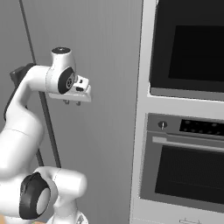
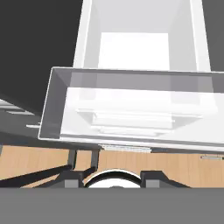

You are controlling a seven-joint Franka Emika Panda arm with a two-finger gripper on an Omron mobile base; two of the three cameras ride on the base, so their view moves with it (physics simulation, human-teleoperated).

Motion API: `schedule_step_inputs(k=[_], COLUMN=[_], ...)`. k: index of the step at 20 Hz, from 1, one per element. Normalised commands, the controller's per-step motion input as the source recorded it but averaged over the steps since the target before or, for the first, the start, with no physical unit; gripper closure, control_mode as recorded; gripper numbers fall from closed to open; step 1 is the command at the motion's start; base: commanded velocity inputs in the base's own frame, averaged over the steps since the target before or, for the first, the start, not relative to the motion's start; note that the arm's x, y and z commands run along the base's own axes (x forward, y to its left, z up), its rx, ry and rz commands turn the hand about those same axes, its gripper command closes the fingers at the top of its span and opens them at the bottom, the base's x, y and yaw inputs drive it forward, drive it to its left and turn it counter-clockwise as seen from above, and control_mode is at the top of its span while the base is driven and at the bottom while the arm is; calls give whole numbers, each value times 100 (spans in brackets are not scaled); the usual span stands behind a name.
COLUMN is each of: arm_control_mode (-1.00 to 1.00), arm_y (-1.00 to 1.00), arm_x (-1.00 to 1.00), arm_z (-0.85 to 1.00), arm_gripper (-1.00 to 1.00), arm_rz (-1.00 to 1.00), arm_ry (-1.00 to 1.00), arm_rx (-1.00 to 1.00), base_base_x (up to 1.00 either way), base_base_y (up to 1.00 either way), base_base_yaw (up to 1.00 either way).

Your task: Grab a lemon wedge from the fridge and one ice cube from the ice bowl, and put them in the glass of lemonade.

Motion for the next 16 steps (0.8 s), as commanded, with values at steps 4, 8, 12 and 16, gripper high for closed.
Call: schedule_step_inputs(k=[4, 8, 12, 16], arm_control_mode=[-100, -100, -100, 100], arm_y=[-5, -1, 0, -1], arm_x=[-41, -73, -62, -33], arm_z=[-2, -16, -15, -11], arm_gripper=[-100, -100, -100, -100], arm_rz=[-2, -3, -1, 0], arm_ry=[0, 0, 0, 0], arm_rx=[0, 0, 0, 0], base_base_x=[0, 0, 0, -38], base_base_y=[0, 0, 0, -16], base_base_yaw=[0, 0, 0, 0])
